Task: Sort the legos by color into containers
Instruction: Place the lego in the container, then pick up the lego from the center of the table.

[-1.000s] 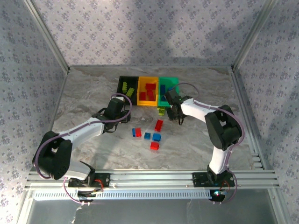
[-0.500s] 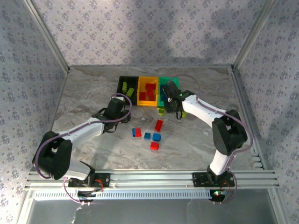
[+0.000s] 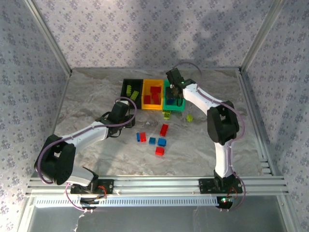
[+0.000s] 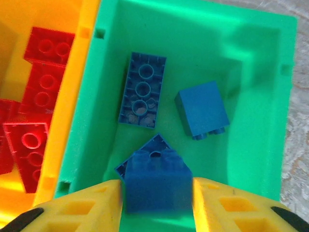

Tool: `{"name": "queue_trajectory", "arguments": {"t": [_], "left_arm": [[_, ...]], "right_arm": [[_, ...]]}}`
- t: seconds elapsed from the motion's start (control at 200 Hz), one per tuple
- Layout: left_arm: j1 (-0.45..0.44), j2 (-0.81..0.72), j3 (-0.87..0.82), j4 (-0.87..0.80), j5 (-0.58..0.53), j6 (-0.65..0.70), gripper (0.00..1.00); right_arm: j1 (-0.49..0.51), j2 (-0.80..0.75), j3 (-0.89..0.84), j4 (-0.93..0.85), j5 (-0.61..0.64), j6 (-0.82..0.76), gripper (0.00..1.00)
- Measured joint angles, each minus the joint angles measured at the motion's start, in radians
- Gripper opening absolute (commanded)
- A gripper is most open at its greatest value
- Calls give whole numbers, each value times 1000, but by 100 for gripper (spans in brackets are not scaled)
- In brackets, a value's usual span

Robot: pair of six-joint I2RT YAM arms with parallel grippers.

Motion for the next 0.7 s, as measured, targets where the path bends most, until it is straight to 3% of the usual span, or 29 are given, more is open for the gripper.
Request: {"name": "queue_trajectory", "arguments": {"t": [0.245, 0.48, 0.705], "left_arm": [[0, 21, 0, -2, 8, 0, 57], [0, 34, 6, -31, 9, 9, 57], [-1, 54, 55, -107, 82, 3, 57]], "right_arm": [[6, -37, -59, 5, -9, -8, 51], [46, -216, -293, 52, -43, -8, 52], [117, -358, -492, 97, -42, -11, 52]]}}
